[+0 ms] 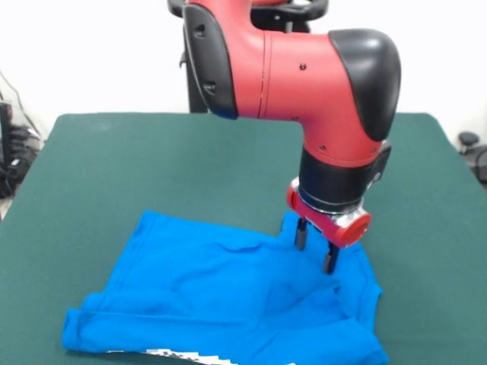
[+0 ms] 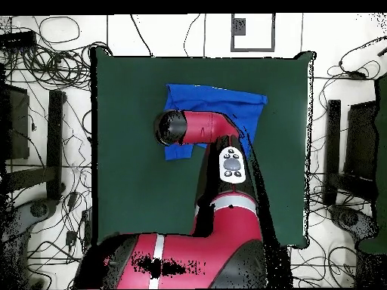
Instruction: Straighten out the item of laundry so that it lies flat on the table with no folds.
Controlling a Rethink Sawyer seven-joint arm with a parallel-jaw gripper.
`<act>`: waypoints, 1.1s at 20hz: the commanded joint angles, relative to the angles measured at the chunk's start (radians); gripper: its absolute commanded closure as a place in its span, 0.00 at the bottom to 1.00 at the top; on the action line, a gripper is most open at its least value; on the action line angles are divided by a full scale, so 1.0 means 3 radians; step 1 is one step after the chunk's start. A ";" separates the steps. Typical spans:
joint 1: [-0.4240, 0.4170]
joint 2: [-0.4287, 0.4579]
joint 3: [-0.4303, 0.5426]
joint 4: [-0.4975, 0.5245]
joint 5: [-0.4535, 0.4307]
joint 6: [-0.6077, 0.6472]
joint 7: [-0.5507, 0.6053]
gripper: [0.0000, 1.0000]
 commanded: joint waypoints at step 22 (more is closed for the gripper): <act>0.0386 0.0141 -0.0619 0.0212 0.0926 -0.0181 0.1415 0.00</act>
